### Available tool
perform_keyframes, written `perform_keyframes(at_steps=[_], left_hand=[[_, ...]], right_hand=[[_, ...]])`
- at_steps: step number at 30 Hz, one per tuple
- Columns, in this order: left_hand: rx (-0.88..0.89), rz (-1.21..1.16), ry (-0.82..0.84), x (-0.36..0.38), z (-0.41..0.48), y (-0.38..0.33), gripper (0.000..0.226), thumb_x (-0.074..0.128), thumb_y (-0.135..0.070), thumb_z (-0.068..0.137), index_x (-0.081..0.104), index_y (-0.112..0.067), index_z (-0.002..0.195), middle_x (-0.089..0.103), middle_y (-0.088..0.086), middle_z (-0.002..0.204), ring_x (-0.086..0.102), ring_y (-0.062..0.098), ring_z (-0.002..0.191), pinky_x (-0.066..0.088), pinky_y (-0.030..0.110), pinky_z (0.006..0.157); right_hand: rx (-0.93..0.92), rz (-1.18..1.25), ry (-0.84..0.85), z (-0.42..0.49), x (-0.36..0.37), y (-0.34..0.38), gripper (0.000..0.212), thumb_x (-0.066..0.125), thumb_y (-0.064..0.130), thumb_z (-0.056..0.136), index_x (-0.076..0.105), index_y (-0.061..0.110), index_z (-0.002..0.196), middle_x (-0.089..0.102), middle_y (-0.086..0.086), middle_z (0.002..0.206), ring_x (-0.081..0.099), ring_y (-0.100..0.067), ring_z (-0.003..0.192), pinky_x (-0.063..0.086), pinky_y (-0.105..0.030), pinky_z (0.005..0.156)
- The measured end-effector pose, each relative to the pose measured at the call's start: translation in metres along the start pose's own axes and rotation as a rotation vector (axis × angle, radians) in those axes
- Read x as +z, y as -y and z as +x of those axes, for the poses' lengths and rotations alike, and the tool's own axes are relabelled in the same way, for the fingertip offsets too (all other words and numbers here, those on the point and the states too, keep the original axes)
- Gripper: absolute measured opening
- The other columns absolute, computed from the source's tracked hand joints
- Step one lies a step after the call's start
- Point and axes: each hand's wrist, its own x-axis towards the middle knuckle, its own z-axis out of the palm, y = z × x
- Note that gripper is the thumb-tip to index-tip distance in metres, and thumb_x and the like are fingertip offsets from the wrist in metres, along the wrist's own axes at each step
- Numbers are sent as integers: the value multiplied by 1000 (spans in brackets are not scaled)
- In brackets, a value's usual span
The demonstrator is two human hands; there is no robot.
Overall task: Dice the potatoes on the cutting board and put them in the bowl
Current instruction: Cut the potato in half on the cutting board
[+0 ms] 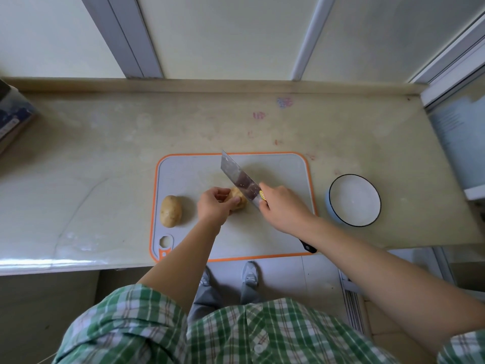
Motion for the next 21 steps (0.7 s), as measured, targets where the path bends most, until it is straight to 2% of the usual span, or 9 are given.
perform_keyframes(at_steps=[3,6,8,12,21], left_hand=[[0,2,-3,-1,1,0,29,78,-8,78,65,-6,104,65,10,94,64,26,83,58,50,78],[13,6,-13,-1,2,2,29,80,-8,76,66,-6,102,67,13,97,67,31,92,58,48,77],[13,-1,-12,-1,2,3,29,80,-7,76,66,-5,101,67,10,94,67,31,91,59,46,78],[10,-28,3,-1,2,2,25,79,-4,77,65,-5,98,63,3,84,64,25,83,58,43,80],[4,-30,24,-5,6,2,23,79,-6,77,66,-6,96,64,5,88,67,31,93,59,45,78]], right_hand=[[-4,-2,18,-2,-1,-1,10,41,14,93,33,13,88,41,-8,70,38,-33,65,26,-34,57],[-1,-21,40,-2,-1,-2,11,41,14,94,32,12,87,41,-8,71,38,-32,66,26,-34,57],[8,-29,56,1,0,1,11,41,15,95,32,13,88,45,-10,75,41,-32,68,28,-33,59],[24,-16,65,12,10,6,5,43,15,95,42,10,96,60,-19,91,57,-39,82,32,-34,61],[50,-52,37,30,46,6,10,40,11,96,41,8,106,63,-19,98,60,-42,90,33,-37,60]])
